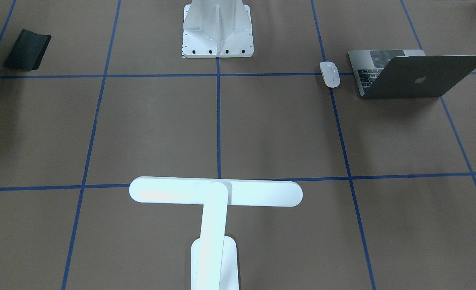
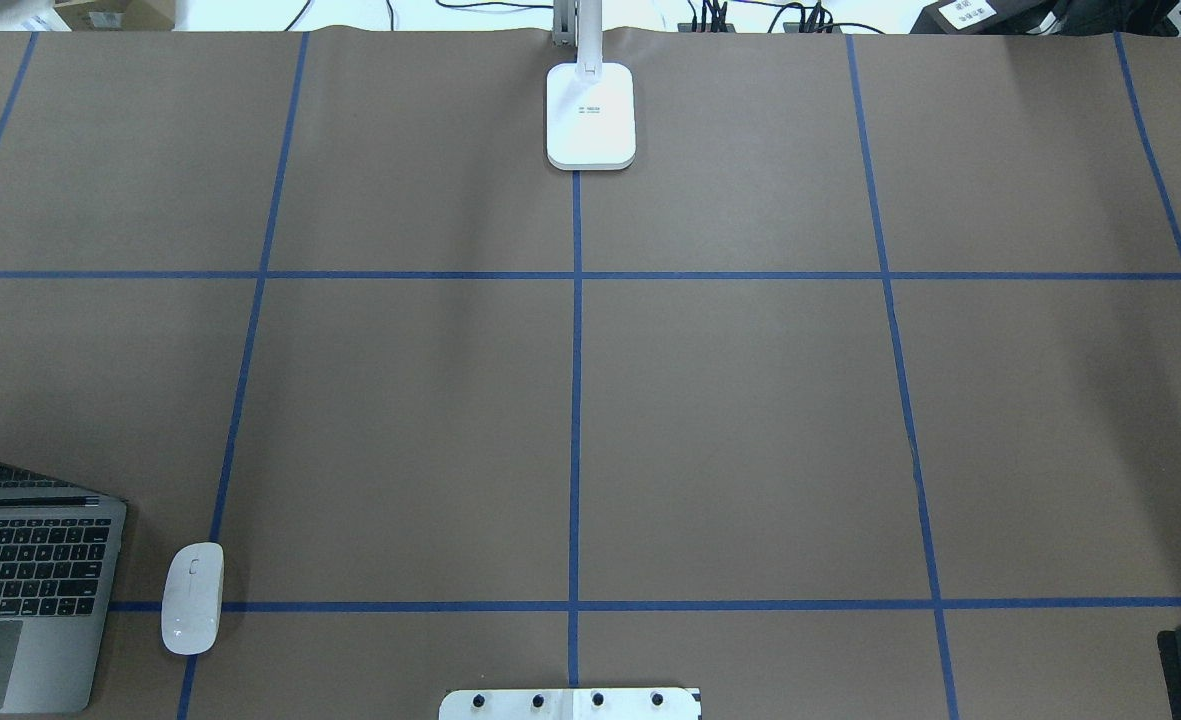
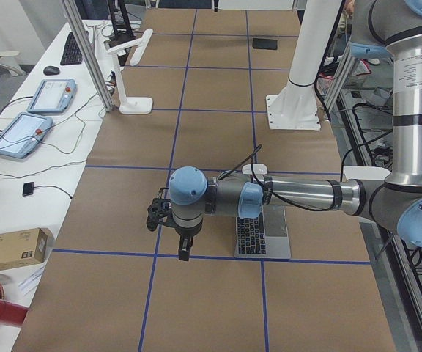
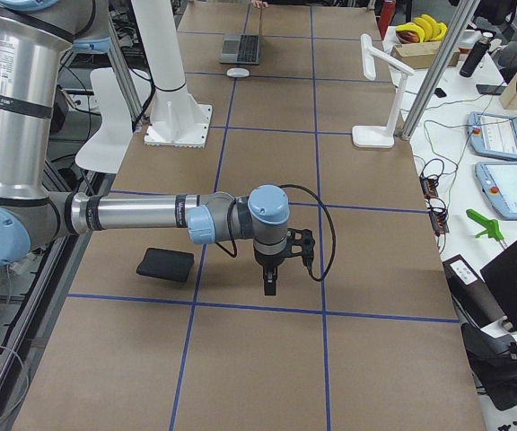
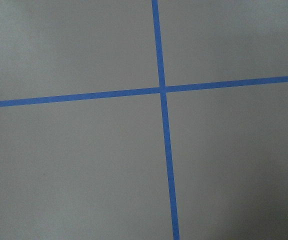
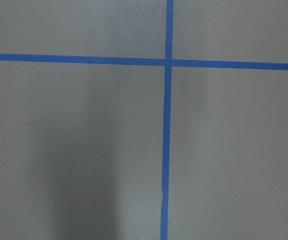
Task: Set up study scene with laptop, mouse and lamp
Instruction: 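Move the left gripper over the grey laptop's open screen edge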
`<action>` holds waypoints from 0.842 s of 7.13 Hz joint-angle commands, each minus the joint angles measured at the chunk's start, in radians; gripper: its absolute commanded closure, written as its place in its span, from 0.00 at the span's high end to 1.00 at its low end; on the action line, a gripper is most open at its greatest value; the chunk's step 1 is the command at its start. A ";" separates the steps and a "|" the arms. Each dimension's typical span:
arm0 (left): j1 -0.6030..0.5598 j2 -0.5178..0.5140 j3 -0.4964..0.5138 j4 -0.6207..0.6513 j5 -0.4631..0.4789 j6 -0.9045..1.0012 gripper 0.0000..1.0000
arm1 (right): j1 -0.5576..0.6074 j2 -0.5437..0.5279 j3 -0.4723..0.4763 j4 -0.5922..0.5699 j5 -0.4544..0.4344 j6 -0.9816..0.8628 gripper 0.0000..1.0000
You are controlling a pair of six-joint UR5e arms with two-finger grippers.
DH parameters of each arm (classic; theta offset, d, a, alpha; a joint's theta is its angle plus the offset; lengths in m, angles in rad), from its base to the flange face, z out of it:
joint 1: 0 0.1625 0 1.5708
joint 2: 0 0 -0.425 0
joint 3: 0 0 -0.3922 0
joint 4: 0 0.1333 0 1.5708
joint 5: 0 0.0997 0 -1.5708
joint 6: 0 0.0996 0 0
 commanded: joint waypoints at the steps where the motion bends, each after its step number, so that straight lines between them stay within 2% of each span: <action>1: 0.001 -0.002 -0.001 0.002 0.000 0.000 1.00 | 0.000 0.000 0.001 0.018 -0.020 -0.011 1.00; 4: -0.002 -0.002 -0.041 0.042 0.000 -0.038 1.00 | 0.000 -0.029 -0.005 0.047 -0.033 -0.014 1.00; 6: -0.013 0.021 -0.080 0.058 -0.003 -0.140 1.00 | -0.023 -0.033 -0.006 0.045 -0.069 -0.014 1.00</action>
